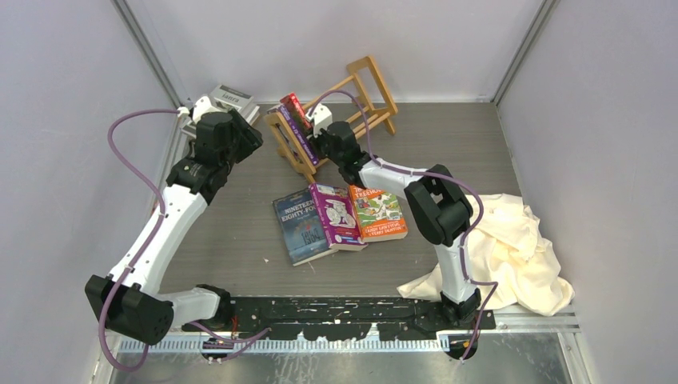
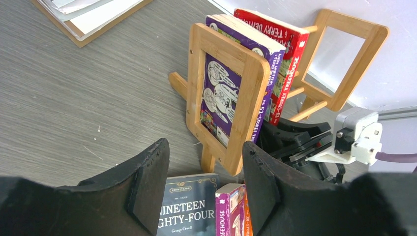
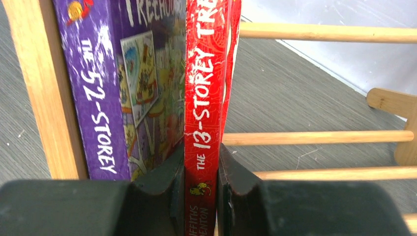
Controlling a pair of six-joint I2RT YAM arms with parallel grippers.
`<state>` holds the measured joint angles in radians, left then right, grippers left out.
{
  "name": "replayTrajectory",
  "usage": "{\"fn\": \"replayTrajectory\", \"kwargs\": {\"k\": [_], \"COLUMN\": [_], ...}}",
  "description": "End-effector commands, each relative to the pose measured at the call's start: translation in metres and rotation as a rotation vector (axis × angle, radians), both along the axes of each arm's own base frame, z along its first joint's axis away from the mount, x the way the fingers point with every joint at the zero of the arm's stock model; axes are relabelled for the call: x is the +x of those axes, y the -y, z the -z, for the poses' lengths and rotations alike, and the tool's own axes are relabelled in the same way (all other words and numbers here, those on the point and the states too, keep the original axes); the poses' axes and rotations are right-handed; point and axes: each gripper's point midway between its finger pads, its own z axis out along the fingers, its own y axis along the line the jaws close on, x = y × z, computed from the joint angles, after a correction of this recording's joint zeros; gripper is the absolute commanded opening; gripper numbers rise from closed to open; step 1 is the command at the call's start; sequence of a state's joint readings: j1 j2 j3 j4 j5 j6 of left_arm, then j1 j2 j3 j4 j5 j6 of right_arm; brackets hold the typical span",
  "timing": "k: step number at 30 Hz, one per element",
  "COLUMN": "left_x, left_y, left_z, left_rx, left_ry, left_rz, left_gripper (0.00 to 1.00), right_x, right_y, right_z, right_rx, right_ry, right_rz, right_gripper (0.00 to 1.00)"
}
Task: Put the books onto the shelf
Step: Place the book on the shelf.
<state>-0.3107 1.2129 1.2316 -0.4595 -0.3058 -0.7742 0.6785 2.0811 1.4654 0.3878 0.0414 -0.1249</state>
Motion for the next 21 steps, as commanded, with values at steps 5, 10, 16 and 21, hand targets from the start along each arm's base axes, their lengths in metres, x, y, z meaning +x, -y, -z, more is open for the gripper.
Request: {"fn": "replayTrajectory", "kwargs": {"k": [5, 10, 16, 21], "left_x": [0.009, 0.007, 0.007, 0.008], "left_y": [0.000, 0.001, 0.000, 0.000], "left_z": [-0.027, -0.022, -0.023, -0.024], "left_rx": [-0.033, -0.043, -0.040, -0.043], "left_ry": [0.096, 0.087, 0.091, 0.082], "left_rz": [-0.009, -0.007, -0.013, -0.016], "left_gripper": [0.57, 0.56, 0.56, 0.56], "right_x": [-0.016, -0.018, -0.023, -0.027], "right_y": [-0.001, 0.000, -0.001, 0.000], "right_z": [-0.004, 0.002, -0.006, -0.023], "right_rx": [-0.009, -0.017, -0.020, -0.014], "right_ry": [0.000, -0.010, -0.003, 0.007], "right_rz": [-0.018, -0.024, -0.032, -0.026], "right_gripper": [0.07, 0.13, 0.51, 0.60]}}
